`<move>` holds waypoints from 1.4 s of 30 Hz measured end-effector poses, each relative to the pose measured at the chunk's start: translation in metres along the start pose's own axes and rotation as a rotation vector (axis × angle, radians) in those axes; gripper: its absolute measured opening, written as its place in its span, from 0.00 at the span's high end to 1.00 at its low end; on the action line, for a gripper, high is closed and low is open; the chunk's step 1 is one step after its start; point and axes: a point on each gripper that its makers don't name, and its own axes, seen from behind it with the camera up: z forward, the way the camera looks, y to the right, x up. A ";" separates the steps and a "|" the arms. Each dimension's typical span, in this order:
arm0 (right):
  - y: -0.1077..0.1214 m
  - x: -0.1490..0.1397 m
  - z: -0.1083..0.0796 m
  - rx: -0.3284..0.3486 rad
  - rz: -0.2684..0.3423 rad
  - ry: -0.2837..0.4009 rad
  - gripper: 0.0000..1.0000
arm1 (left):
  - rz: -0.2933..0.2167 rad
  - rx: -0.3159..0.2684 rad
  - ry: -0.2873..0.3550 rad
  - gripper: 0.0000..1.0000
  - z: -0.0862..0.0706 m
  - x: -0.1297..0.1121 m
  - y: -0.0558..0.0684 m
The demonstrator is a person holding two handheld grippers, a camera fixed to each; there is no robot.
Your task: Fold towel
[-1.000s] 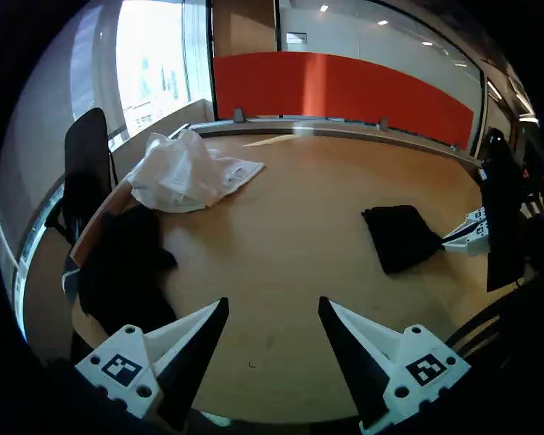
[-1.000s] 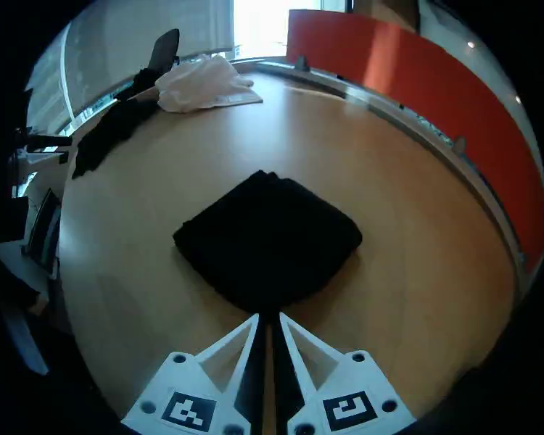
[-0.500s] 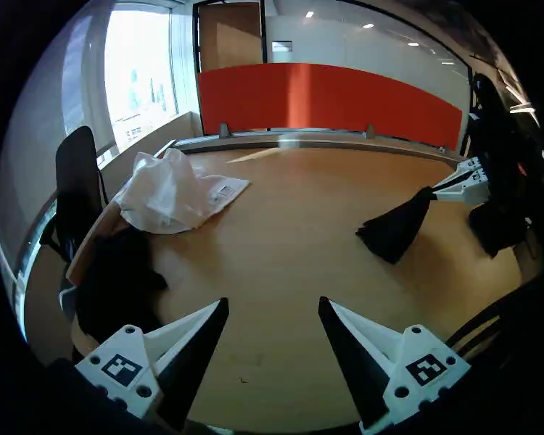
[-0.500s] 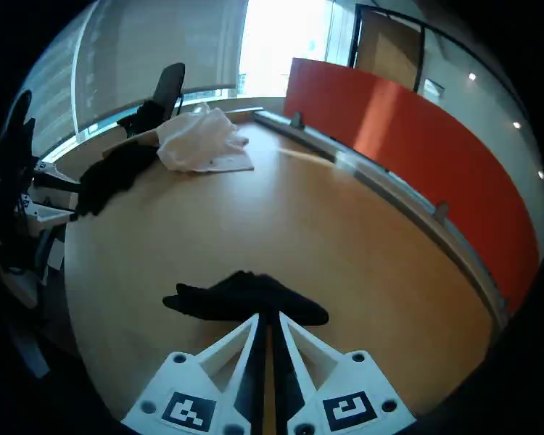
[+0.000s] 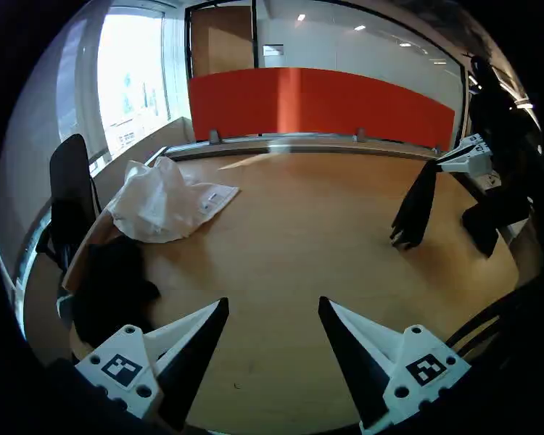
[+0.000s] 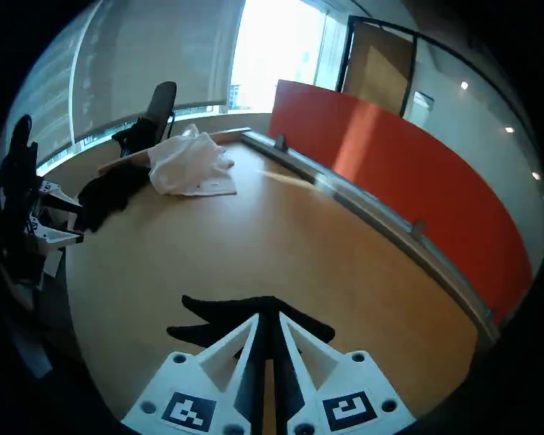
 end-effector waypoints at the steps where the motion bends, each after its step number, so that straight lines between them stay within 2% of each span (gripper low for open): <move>1: 0.004 -0.002 -0.003 -0.005 0.004 -0.001 0.96 | 0.001 -0.002 0.001 0.08 0.000 0.001 0.001; 14: 0.064 -0.029 -0.043 -0.063 0.076 -0.024 0.96 | 0.010 -0.023 0.003 0.08 0.006 0.007 0.008; 32: 0.171 -0.098 -0.100 -0.184 0.160 -0.134 0.96 | 0.022 -0.033 -0.009 0.08 0.009 0.010 0.013; 42: 0.223 -0.130 -0.125 -0.254 0.215 -0.179 0.96 | 0.036 -0.037 -0.012 0.08 0.012 0.016 0.019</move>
